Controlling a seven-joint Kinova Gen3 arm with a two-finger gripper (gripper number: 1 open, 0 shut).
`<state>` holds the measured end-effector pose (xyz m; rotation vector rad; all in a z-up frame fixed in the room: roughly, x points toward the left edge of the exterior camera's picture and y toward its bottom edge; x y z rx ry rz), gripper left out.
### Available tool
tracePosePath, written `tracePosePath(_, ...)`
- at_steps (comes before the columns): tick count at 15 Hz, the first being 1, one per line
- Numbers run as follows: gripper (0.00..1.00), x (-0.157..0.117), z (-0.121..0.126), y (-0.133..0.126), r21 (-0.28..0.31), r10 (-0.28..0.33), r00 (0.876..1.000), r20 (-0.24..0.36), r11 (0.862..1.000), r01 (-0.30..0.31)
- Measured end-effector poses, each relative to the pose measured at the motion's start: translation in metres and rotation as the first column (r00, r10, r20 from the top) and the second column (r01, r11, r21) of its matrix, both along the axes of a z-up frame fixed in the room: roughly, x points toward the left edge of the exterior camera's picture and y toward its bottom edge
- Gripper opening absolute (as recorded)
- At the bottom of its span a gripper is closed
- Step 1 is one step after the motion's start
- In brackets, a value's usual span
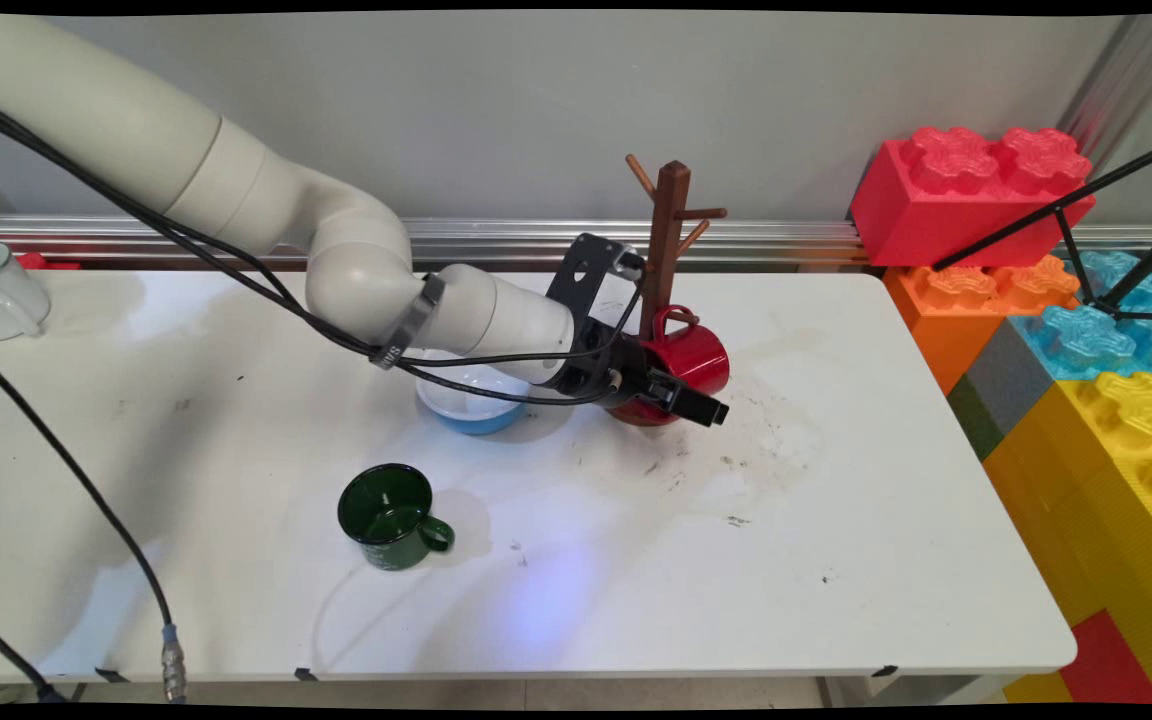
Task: Pick up the red mug from the rack
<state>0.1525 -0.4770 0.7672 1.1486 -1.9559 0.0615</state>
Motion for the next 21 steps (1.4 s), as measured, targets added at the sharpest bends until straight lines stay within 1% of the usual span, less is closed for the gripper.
tracePosePath(6,1.0,-0.001,-0.008,-0.006,0.004,0.025,0.999,-0.037,1.0,-0.025)
tracePosePath(12,1.0,-0.001,-0.013,-0.008,0.012,0.045,0.997,-0.06,0.999,-0.045)
tracePosePath(13,0.0,-0.001,-0.013,-0.008,0.012,0.047,0.997,-0.061,0.999,-0.046)
tracePosePath(21,0.0,0.006,-0.016,-0.01,0.022,0.086,0.994,-0.063,0.996,-0.084)
